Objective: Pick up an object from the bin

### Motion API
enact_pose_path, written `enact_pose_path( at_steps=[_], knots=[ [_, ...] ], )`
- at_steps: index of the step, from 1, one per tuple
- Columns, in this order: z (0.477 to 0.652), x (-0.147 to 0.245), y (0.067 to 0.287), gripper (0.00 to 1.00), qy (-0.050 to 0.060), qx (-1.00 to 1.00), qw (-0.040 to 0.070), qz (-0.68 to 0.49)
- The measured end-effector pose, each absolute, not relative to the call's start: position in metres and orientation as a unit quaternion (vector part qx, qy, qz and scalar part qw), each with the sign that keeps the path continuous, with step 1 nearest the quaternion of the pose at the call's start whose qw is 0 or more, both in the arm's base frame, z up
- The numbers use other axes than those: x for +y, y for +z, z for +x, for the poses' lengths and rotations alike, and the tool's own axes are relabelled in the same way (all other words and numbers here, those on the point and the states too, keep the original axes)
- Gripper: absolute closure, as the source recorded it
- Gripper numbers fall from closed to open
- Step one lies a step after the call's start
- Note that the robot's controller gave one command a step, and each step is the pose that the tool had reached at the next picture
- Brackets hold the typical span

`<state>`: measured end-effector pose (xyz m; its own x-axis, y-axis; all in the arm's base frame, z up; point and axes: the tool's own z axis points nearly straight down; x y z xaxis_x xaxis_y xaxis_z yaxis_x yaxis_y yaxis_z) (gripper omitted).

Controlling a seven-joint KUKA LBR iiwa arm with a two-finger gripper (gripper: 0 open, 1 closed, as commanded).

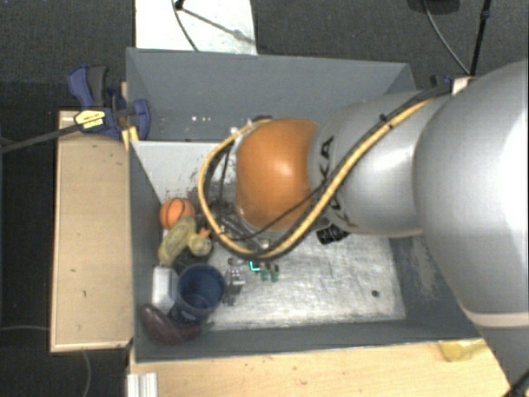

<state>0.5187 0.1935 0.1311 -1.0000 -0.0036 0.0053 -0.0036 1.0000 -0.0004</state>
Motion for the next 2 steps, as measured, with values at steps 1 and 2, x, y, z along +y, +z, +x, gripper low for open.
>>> enact_pose_path(
  at_steps=[1, 2],
  knots=[
    [0.521, 0.193, 0.135, 0.00, -0.001, -1.000, -0.001, -0.001],
    [0.513, 0.203, 0.115, 0.00, 0.004, -0.999, -0.008, 0.037]
  ],
)
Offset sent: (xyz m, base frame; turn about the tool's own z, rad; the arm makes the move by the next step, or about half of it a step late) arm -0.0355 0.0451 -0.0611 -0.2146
